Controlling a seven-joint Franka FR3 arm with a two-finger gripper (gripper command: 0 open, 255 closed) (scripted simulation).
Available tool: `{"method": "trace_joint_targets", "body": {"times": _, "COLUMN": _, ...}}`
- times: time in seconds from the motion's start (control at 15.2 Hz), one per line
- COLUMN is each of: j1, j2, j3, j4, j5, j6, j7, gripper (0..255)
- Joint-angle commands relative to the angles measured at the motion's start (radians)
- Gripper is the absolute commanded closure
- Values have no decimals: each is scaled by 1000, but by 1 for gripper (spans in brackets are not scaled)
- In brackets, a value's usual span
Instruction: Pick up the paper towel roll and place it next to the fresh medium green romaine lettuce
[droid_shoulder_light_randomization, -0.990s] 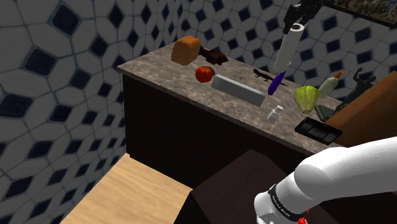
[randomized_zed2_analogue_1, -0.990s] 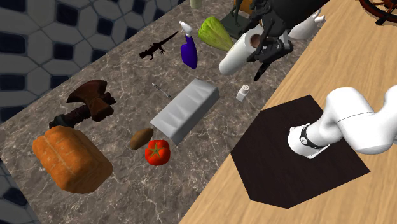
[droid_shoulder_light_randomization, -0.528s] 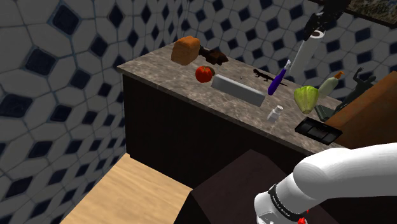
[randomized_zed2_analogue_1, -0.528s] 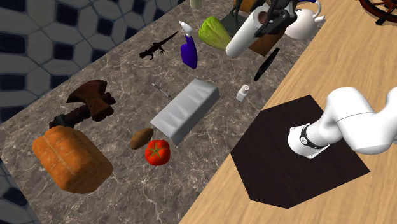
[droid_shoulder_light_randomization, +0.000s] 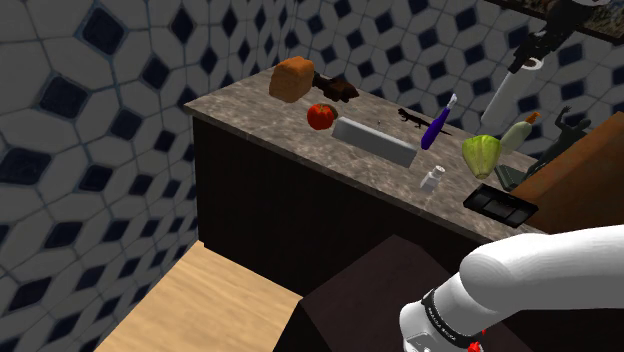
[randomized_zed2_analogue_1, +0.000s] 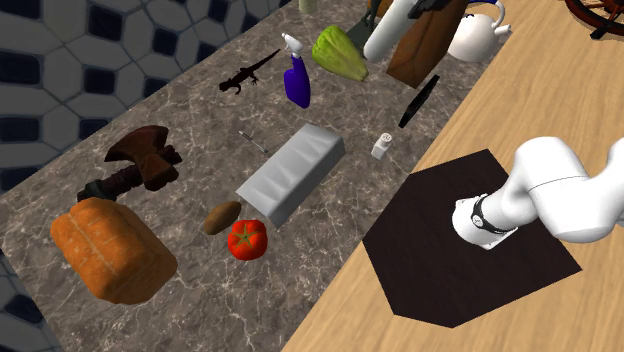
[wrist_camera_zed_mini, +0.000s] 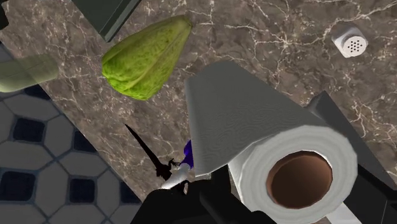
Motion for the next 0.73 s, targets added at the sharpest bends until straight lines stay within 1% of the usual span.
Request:
{"method": "trace_joint_targets", "body": {"times": 0.0, "j1": -8, "j2": 2, "j3": -44, "j4": 5, "j5": -2, "j6": 14, "j7": -51, "gripper": 255}}
{"method": "trace_joint_targets", "body": {"times": 0.33, "j1": -18, "j2": 41, "j3": -163, "j4": 61, "j5": 11, "j6": 38, "j7": -181, "gripper": 255}}
{"method": "trace_joint_targets", "body": {"times": 0.66, "j1": -15, "j2": 115, "j3": -304, "j4": 147, "j5": 55, "j6": 60, "j7": -324, "gripper": 255}}
